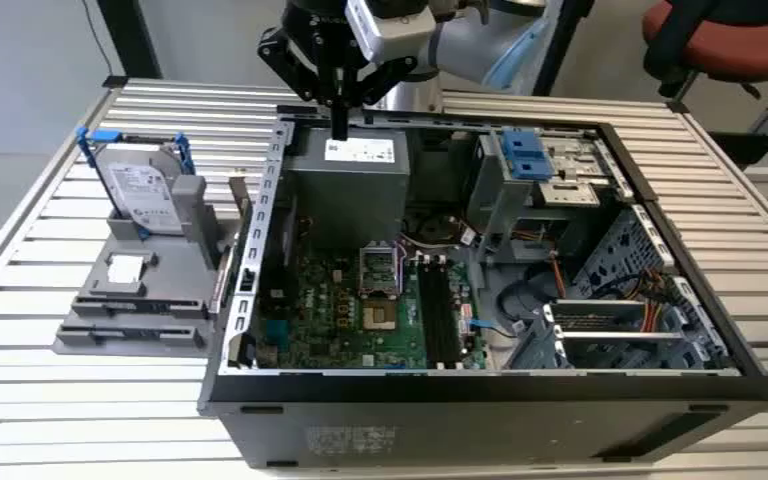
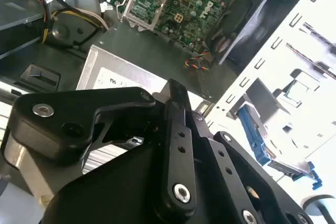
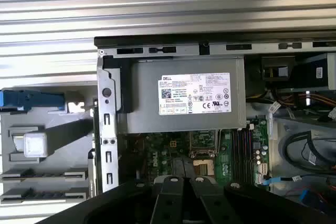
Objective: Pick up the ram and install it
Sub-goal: 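Reach for the ram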
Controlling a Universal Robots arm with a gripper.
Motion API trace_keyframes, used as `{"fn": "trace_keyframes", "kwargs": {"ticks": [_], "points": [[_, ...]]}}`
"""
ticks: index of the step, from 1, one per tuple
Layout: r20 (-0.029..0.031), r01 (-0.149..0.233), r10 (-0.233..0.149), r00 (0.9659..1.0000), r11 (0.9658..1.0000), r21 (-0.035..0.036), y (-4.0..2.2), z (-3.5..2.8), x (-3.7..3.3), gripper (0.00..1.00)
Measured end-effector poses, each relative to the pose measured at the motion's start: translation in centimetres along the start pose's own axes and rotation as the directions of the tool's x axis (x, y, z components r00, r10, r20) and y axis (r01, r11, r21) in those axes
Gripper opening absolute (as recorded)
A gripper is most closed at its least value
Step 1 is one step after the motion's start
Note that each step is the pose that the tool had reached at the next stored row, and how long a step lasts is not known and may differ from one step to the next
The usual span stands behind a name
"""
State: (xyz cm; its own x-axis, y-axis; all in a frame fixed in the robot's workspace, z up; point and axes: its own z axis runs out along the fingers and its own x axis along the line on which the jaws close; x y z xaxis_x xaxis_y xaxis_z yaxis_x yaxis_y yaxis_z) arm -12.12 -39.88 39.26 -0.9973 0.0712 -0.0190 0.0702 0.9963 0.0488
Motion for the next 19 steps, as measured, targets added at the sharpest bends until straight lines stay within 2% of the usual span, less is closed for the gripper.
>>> {"fn": "trace_keyframes", "kwargs": {"ticks": [13,16,19], "points": [[0.0007,0.0,0.0,1.0,1.0,0.0,0.0,0.0,0.05,0.0],[0.0006,0.0,0.0,1.0,1.0,0.0,-0.04,-0.02,0.61,0.0],[0.0007,0.0,0.0,1.0,1.0,0.0,-0.12,-0.04,1.69,0.0]]}}
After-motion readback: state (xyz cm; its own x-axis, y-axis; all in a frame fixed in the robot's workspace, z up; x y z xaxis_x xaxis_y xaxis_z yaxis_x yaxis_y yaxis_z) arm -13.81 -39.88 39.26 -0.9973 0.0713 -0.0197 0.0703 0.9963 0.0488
